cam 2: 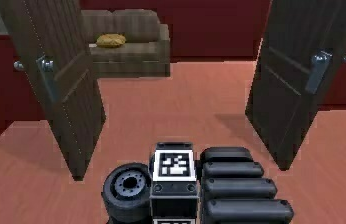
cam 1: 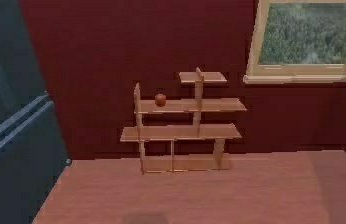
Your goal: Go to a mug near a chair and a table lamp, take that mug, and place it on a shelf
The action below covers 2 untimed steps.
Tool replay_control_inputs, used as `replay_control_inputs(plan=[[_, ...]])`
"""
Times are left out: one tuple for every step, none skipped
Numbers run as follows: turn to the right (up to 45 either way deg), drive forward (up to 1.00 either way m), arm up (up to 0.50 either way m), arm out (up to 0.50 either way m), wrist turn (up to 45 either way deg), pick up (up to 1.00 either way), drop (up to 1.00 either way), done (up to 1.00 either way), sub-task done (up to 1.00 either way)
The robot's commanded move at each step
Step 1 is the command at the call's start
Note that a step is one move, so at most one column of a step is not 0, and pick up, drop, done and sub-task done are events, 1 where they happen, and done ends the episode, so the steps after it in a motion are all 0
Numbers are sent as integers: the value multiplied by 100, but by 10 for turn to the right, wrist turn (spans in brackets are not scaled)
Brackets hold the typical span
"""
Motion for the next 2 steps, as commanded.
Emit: replay_control_inputs(plan=[[0, 100, 0, 0, 0, 0, 0, 0, 0], [-270, 0, 0, 0, 0, 0, 0, 0, 0]])
